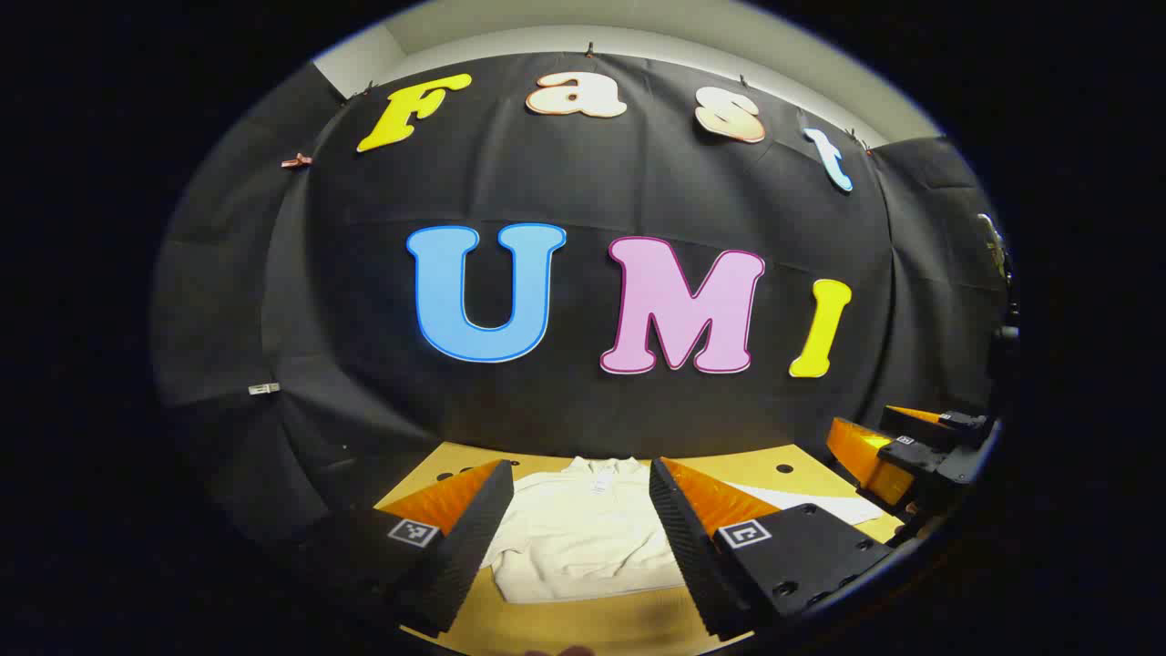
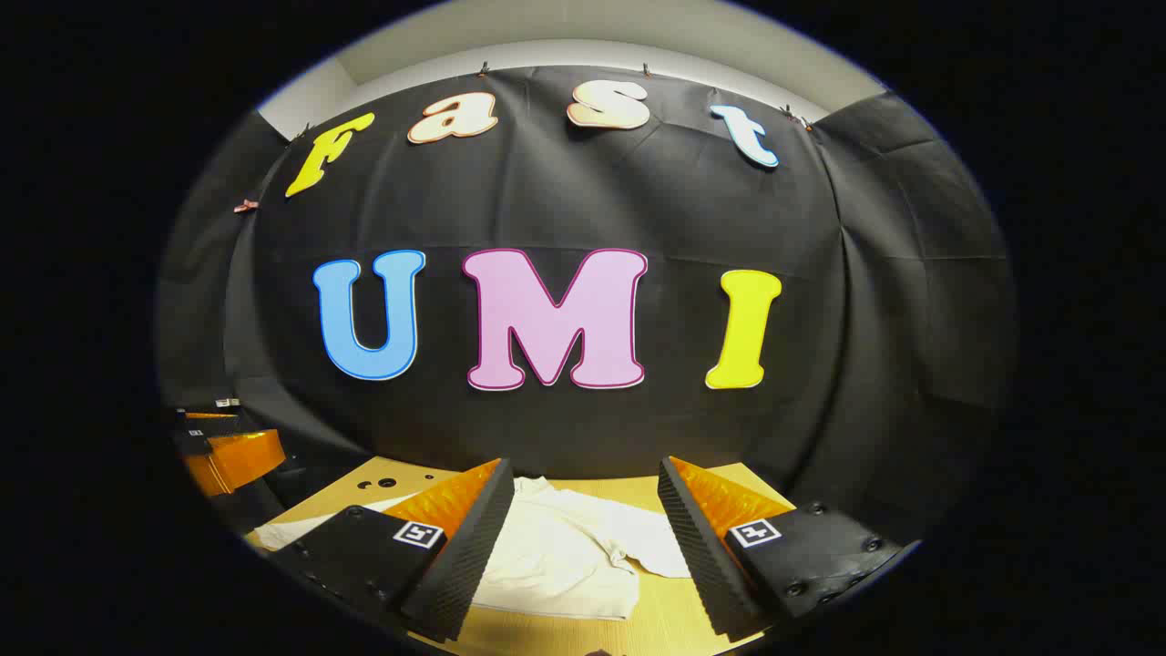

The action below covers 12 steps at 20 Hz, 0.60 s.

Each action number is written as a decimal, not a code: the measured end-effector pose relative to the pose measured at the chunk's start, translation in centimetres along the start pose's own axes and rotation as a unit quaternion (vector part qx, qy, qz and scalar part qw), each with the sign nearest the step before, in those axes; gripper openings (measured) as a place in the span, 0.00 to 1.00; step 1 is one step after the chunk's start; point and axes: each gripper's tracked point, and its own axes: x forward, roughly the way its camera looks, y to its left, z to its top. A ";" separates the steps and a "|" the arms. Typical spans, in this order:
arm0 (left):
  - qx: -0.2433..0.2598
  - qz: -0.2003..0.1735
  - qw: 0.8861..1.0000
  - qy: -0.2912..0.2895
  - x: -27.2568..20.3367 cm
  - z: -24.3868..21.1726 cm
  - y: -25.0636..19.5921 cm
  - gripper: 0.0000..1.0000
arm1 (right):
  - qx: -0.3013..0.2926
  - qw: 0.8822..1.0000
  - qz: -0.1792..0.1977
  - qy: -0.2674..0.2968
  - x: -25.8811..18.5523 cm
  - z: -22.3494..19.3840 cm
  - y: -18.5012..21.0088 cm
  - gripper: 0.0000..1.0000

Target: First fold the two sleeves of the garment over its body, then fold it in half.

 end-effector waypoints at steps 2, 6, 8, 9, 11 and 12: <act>0.001 -0.002 1.000 -0.007 0.3 0.3 0.5 0.95 | -0.007 1.000 -0.009 -0.001 -0.1 -0.1 -0.6 0.98; 0.001 -0.014 1.000 0.001 0.7 -0.3 0.2 0.95 | -0.006 1.000 -0.022 0.002 -0.5 -0.2 -1.0 0.97; -0.003 -0.021 1.000 0.004 0.8 -0.4 -0.3 0.95 | -0.005 1.000 -0.020 0.002 -1.0 -0.4 -0.8 0.98; -0.001 -0.025 1.000 0.002 0.7 -0.5 -0.7 0.95 | -0.005 1.000 -0.020 0.003 -1.2 -0.5 -0.9 0.98; 0.008 -0.035 0.999 0.000 0.7 -0.4 -1.4 0.95 | -0.008 1.000 -0.023 0.003 -1.5 -0.6 -1.2 0.98; 0.009 -0.036 0.999 0.001 0.7 -0.4 -1.6 0.95 | -0.008 1.000 -0.024 0.001 -1.6 -0.5 -1.5 0.98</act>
